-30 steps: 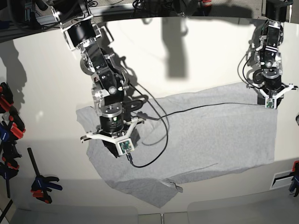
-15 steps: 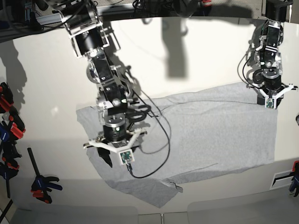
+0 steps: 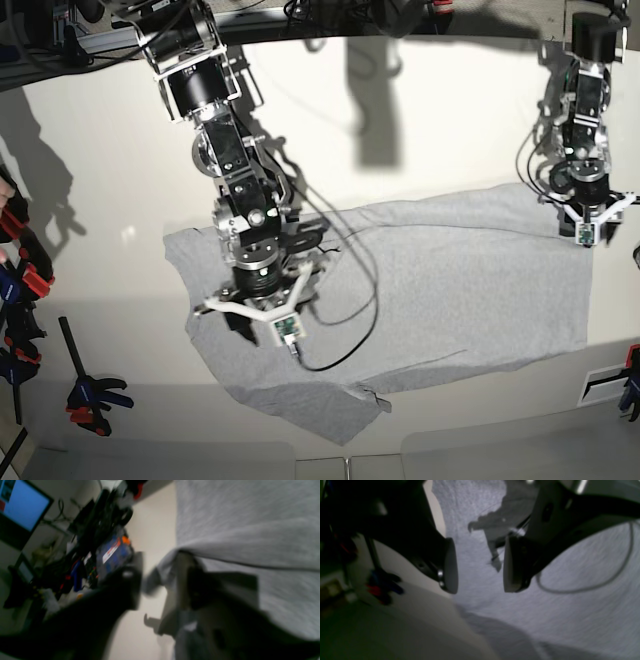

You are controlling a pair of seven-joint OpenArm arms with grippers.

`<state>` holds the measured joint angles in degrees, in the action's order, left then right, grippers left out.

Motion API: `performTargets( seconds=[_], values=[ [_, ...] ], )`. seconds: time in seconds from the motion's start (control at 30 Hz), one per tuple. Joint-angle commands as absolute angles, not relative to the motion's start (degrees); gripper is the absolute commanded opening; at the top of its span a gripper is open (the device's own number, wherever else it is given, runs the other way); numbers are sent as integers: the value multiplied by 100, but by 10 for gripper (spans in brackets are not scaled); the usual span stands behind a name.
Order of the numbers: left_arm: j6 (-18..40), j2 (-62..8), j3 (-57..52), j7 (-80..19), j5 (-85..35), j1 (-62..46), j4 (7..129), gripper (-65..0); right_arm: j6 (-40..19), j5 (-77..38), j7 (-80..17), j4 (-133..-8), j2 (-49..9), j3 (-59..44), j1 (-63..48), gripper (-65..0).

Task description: Fold the T-shirt properly

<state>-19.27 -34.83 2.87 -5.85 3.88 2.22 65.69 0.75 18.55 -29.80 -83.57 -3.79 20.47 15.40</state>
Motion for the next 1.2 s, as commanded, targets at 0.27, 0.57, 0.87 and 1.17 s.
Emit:
performTargets(
  seconds=[0.27,0.57,0.87,1.17],
  values=[
    [-1992,-3605,228,-1785,445,613,6877,-361,-926,1044,-3271,-8722,-366,2032,1387,-366],
    [-1992,-3588,228,-2589,438,440,8453,-361,-1083,650,-3470,-9507,-366,2032,-45,-366],
    [-1992,-3590,228,-2576,438,266,8809,-361,-1081,-217,-3258,-9174,-344,1706,14,-371],
    [-1992,-3588,228,-2567,438,268,8809,-361,-1319,-213,-3124,-8086,-80,1538,786,-373]
  ],
)
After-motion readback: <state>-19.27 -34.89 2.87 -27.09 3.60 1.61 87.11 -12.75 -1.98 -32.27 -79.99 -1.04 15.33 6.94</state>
